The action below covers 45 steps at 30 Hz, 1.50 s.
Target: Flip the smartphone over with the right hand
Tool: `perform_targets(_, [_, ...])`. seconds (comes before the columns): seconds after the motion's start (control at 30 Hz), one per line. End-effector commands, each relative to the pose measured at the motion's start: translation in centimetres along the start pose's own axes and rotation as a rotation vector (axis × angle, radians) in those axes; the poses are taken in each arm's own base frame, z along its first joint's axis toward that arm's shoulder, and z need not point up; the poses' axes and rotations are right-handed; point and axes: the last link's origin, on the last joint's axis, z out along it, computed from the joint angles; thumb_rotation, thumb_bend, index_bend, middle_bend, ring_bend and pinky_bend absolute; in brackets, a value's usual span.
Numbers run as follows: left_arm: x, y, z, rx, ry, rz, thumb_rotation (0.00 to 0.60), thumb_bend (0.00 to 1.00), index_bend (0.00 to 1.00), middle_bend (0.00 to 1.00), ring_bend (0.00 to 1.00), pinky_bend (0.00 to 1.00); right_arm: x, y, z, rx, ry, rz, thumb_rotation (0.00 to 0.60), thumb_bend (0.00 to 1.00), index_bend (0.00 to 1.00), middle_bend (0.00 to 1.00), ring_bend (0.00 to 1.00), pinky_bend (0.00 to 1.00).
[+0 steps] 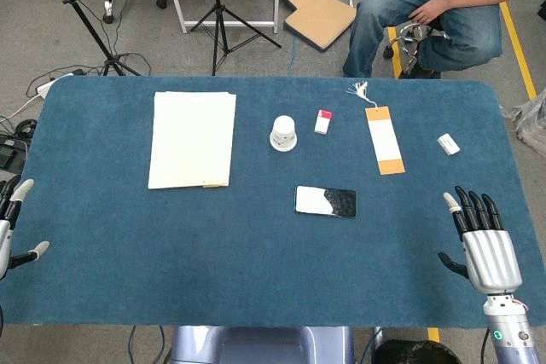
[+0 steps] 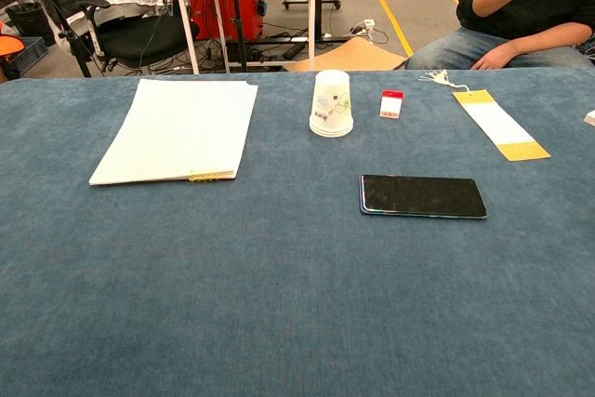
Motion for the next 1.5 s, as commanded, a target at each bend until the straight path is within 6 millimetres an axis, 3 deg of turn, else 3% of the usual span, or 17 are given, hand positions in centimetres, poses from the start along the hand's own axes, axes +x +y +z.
perform_targets(0.03, [0.0, 0.0, 0.0, 0.001, 0.002, 0.000, 0.600, 0.00, 0.00, 0.00, 0.00, 0.00, -0.2, 0.0, 0.0, 0.001, -0.010, -0.002, 0.600, 0.00, 0.02, 0.00, 0.00, 0.00])
perform_targets(0.17, [0.0, -0.1, 0.0, 0.004, 0.004, -0.004, 0.600, 0.00, 0.00, 0.00, 0.00, 0.00, -0.8, -0.6, 0.2, 0.007, -0.036, 0.021, 0.600, 0.00, 0.02, 0.00, 0.00, 0.00])
perform_targets(0.27, [0.1, -0.1, 0.1, 0.001, 0.008, -0.006, 0.600, 0.00, 0.00, 0.00, 0.00, 0.00, -1.6, -1.9, 1.5, 0.017, -0.094, 0.093, 0.600, 0.00, 0.02, 0.00, 0.00, 0.00])
perform_targets(0.4, [-0.1, 0.1, 0.4, -0.004, 0.004, 0.000, 0.600, 0.00, 0.00, 0.00, 0.00, 0.00, -2.5, -4.2, 5.0, 0.110, -0.140, 0.036, 0.600, 0.00, 0.05, 0.00, 0.00, 0.00])
perform_targets(0.6, [-0.6, -0.2, 1.2, 0.022, -0.012, 0.014, 0.600, 0.00, 0.00, 0.00, 0.00, 0.00, -3.8, -9.4, 11.2, 0.238, -0.190, -0.022, 0.600, 0.00, 0.08, 0.05, 0.00, 0.00])
perform_targets(0.83, [-1.0, -0.9, 1.8, 0.065, -0.026, 0.023, 0.600, 0.00, 0.00, 0.00, 0.00, 0.00, -6.2, -15.4, 16.5, 0.284, -0.266, -0.051, 0.600, 0.00, 0.13, 0.13, 0.00, 0.00])
perform_targets(1.0, [-1.4, -1.3, 2.2, 0.086, -0.039, 0.031, 0.600, 0.00, 0.00, 0.00, 0.00, 0.00, -7.8, -18.2, 17.8, 0.282, -0.317, -0.064, 0.600, 0.00, 0.19, 0.19, 0.00, 0.00])
perform_targets(1.2, [-1.4, -1.4, 2.4, 0.096, -0.035, 0.033, 0.600, 0.00, 0.00, 0.00, 0.00, 0.00, -9.5, -20.7, 18.0, 0.266, -0.352, -0.076, 0.600, 0.00, 0.24, 0.24, 0.00, 0.00])
perform_targets(1.5, [-1.6, -1.4, 2.5, 0.097, -0.043, 0.039, 0.600, 0.00, 0.00, 0.00, 0.00, 0.00, -10.7, -22.7, 17.8, 0.263, -0.385, -0.096, 0.600, 0.00, 0.26, 0.26, 0.01, 0.00])
